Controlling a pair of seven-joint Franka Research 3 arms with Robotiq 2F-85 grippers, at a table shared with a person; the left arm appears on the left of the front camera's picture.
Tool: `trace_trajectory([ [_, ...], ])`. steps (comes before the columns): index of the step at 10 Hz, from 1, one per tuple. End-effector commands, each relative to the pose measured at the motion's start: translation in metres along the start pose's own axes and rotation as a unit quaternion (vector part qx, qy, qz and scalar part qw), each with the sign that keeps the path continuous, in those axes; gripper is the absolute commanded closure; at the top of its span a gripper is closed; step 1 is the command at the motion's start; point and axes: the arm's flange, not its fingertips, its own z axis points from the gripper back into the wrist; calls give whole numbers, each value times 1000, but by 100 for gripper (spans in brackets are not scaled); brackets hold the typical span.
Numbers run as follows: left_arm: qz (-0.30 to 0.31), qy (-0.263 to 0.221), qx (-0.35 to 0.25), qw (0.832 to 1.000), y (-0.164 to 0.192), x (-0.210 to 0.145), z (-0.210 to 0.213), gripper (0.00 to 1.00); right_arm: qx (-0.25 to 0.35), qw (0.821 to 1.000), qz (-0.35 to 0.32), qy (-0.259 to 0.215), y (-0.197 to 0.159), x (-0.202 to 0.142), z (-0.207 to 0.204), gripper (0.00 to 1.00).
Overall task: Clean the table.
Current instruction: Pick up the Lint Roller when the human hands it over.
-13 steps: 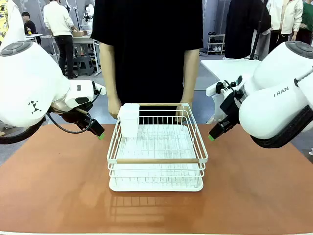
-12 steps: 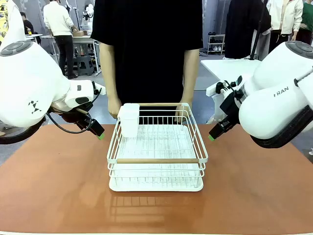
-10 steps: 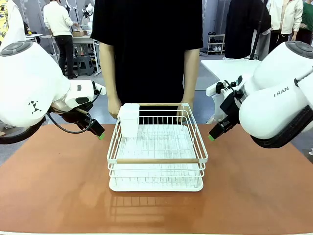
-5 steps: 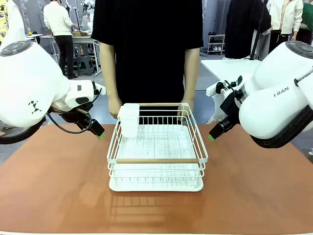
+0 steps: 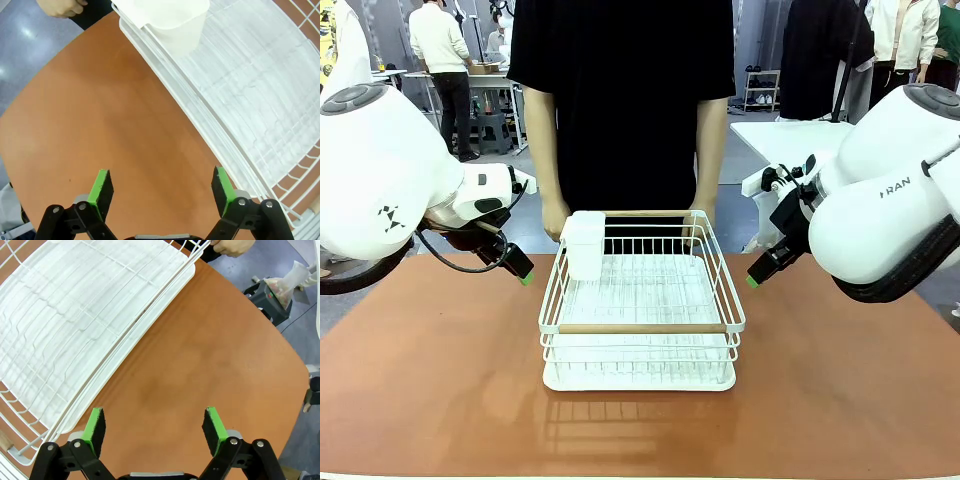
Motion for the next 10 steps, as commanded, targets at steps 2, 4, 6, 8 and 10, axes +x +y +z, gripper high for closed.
trace_trajectory([
  [2, -1, -11, -12, 1000, 6, 7, 15, 0, 17, 999, -29, -11, -3, 7, 21, 0],
  [4, 19, -28, -107, 994, 33, 12, 59, 0, 83, 993, -86, -23, -21, 15, 71, 0],
  [6, 68, -13, -217, 974, 81, -3, 92, 0, 153, 974, -166, -23, -56, 12, 113, 0],
  [8, 154, -22, -308, 939, 142, -39, 113, 0, 223, 946, -232, -32, -98, -9, 144, 0],
  [10, 214, -28, -354, 910, 182, -81, 113, 0, 277, 917, -286, -38, -140, -42, 161, 0],
])
